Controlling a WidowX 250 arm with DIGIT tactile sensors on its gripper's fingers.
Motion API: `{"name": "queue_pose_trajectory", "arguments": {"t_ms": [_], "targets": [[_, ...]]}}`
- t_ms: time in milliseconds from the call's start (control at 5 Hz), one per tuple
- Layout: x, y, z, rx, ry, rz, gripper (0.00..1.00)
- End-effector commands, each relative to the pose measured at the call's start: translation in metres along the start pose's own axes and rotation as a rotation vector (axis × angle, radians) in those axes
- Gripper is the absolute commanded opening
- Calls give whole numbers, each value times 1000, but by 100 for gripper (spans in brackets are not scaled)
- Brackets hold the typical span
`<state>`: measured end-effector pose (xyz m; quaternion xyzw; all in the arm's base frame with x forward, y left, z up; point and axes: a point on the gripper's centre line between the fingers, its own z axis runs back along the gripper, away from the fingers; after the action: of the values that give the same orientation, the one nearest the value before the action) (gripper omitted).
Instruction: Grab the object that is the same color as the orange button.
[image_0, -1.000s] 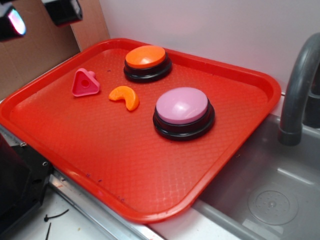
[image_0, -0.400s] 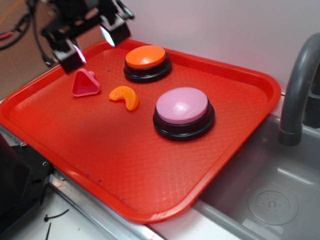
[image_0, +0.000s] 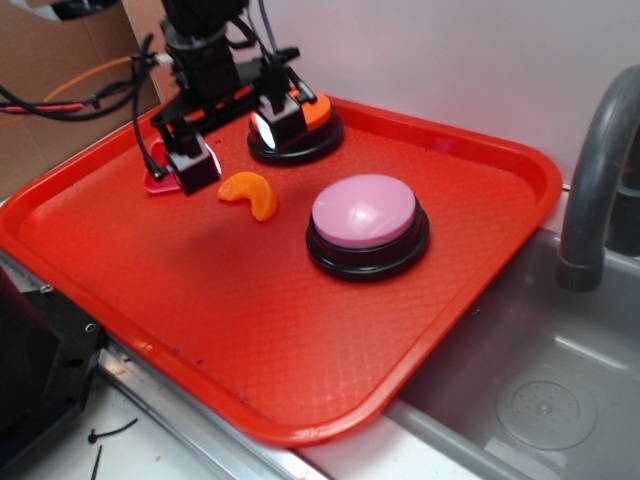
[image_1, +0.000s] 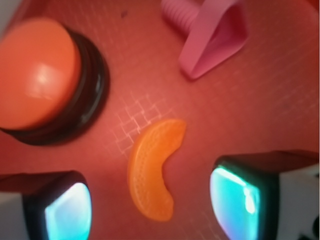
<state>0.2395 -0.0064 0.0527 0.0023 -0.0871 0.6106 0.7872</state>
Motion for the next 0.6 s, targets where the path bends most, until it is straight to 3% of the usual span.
{"name": "queue_pose_trajectory", "arguments": {"t_ms": [0,400], "targets": [[2,-6,-11,-11,-2,-20,100],[0,-9,-24,22,-23,-27,98]]}}
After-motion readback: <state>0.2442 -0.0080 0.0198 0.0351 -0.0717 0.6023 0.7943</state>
